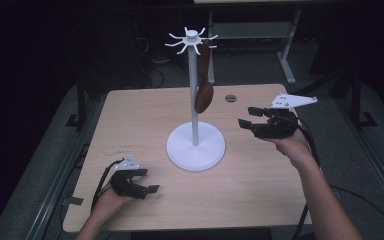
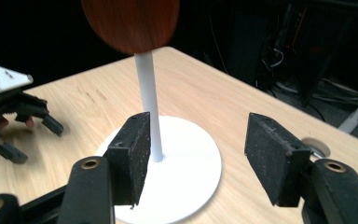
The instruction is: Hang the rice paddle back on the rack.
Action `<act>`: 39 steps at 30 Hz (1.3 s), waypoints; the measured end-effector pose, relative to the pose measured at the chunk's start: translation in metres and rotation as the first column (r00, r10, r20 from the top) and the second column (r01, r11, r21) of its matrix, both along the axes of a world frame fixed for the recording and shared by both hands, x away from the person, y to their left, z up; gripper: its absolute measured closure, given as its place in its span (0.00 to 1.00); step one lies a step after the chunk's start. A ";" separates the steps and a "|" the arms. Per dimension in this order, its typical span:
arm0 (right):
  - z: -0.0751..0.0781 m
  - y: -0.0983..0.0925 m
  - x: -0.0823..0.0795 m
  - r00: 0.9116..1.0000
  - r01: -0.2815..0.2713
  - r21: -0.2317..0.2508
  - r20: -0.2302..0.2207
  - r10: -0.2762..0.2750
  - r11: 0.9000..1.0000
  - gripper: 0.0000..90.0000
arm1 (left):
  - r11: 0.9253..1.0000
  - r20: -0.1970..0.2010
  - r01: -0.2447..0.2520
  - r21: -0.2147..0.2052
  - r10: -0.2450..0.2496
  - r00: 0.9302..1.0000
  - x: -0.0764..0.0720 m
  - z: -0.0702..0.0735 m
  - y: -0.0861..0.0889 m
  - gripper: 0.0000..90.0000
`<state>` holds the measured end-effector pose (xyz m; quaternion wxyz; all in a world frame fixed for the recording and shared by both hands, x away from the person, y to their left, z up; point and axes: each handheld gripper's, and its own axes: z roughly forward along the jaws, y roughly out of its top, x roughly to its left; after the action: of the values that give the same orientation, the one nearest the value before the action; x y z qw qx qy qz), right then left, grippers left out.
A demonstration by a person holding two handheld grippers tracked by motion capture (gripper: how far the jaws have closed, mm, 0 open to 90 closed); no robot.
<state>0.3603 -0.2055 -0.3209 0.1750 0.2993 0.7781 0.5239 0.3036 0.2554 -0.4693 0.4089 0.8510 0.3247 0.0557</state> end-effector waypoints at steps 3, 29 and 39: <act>-0.008 -0.003 -0.001 1.000 0.009 -0.007 -0.015 -0.009 1.000 0.44 | 1.000 0.000 0.001 0.000 -0.001 1.000 0.000 0.000 0.000 0.17; -0.057 -0.025 -0.016 0.992 0.052 -0.040 -0.114 -0.056 0.998 0.34 | 1.000 -0.010 -0.003 -0.002 0.003 1.000 -0.001 0.000 0.000 0.17; -0.074 -0.035 -0.024 0.986 0.068 -0.054 -0.146 -0.075 0.996 0.31 | 1.000 -0.015 -0.006 -0.005 0.006 1.000 -0.001 -0.001 -0.001 0.17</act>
<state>0.3368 -0.2405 -0.3945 0.1429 0.3605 0.7904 0.4743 0.3022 0.2545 -0.4701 0.4083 0.8495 0.3304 0.0495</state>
